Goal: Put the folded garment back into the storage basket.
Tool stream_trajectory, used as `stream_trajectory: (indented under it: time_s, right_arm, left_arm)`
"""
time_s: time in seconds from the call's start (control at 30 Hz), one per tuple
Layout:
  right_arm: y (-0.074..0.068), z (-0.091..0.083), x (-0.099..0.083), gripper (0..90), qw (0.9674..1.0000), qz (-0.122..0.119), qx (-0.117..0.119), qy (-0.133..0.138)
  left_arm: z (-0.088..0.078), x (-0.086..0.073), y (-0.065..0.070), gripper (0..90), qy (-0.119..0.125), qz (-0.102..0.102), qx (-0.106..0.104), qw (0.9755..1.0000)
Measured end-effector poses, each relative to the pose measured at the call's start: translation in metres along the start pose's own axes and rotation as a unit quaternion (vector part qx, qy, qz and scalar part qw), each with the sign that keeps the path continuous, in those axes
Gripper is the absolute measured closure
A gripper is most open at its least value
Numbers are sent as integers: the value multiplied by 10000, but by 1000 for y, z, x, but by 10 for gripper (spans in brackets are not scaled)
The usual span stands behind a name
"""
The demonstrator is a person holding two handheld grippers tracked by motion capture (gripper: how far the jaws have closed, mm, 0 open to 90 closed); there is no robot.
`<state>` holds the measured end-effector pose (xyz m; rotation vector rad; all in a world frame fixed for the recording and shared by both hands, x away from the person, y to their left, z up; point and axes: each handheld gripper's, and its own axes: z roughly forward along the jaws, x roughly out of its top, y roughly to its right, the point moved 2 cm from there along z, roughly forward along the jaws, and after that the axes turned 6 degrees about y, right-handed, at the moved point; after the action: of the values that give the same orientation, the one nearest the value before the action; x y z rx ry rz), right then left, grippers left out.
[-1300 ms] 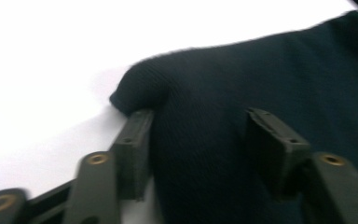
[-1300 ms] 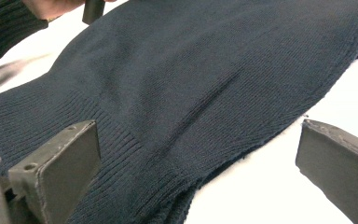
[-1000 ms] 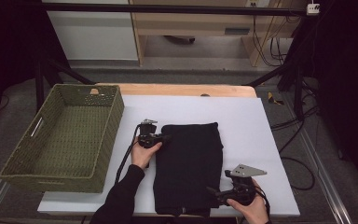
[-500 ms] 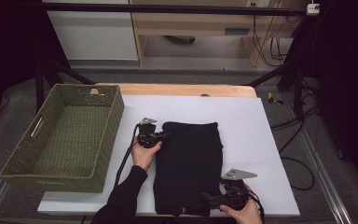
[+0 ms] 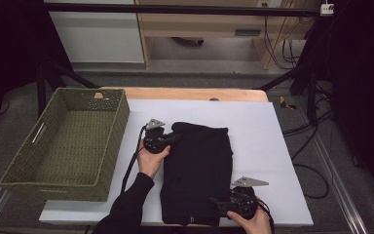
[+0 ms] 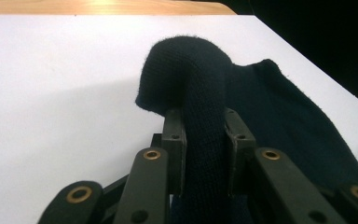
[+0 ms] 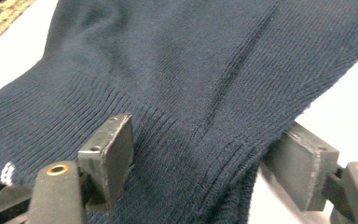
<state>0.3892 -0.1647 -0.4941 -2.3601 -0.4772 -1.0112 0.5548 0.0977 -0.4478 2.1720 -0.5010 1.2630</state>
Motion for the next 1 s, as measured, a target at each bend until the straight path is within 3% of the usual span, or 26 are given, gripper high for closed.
stream_trajectory:
  time_s: [0.17, 0.2, 0.4, 0.53, 0.73, 1.0]
  right_arm:
    - [-7, 3, 1, 359, 9996, -177, -203, -62]
    - [-8, 3, 1, 417, 9998, -106, -150, -86]
    - [-9, 4, 2, 515, 9997, -39, -191, -151]
    - [-11, 6, 3, 631, 9995, 51, -219, -205]
    - [-9, 6, 2, 701, 9995, 224, -112, -169]
    - [-9, 4, 3, 720, 9996, 217, -118, -135]
  left_arm:
    - [0, 1, 2, 739, -30, 83, 31, 10000]
    - [1, 1, 1, 739, -34, 80, 47, 10000]
    - [1, 1, 1, 739, -37, 100, 69, 9999]
    - [0, 1, 2, 739, -6, 112, 71, 9999]
    - [-3, 4, 6, 740, 90, 198, 80, 9997]
    - [-7, 11, 14, 741, 211, 362, 60, 9991]
